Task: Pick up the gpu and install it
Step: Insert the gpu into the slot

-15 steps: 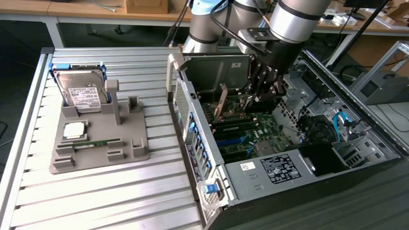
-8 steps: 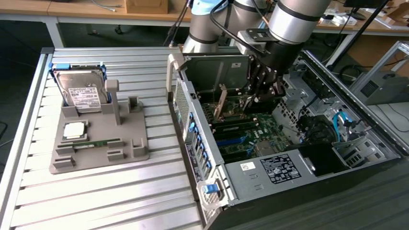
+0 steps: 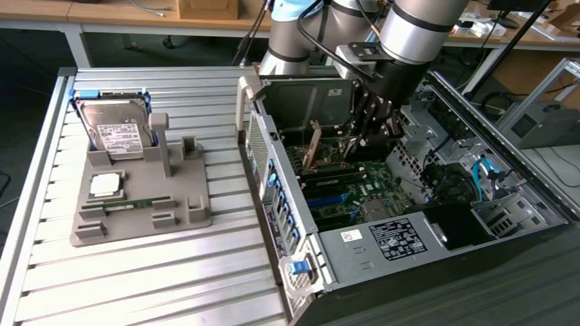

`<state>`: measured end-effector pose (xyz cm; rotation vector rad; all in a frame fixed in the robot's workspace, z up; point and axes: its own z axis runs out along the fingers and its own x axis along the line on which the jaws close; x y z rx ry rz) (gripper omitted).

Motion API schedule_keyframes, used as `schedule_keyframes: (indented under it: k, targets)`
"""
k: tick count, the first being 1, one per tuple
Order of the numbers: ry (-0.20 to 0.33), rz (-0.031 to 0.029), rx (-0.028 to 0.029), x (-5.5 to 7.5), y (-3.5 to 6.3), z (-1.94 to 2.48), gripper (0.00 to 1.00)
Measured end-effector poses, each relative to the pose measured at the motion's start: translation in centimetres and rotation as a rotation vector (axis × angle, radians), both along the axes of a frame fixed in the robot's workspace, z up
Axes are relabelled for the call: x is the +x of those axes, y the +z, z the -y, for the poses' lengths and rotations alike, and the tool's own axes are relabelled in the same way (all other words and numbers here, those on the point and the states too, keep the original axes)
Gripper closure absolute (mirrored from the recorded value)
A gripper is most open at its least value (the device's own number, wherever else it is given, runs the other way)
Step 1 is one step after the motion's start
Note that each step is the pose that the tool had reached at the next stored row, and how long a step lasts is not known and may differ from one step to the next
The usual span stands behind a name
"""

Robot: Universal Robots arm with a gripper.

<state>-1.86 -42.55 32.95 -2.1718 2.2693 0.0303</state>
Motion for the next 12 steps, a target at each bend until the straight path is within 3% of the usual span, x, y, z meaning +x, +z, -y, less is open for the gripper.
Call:
schedule_keyframes:
  k: [12]
  targets:
    - [0.000,0.0000,0.0000,-0.38,-0.15,0.20,0.73]
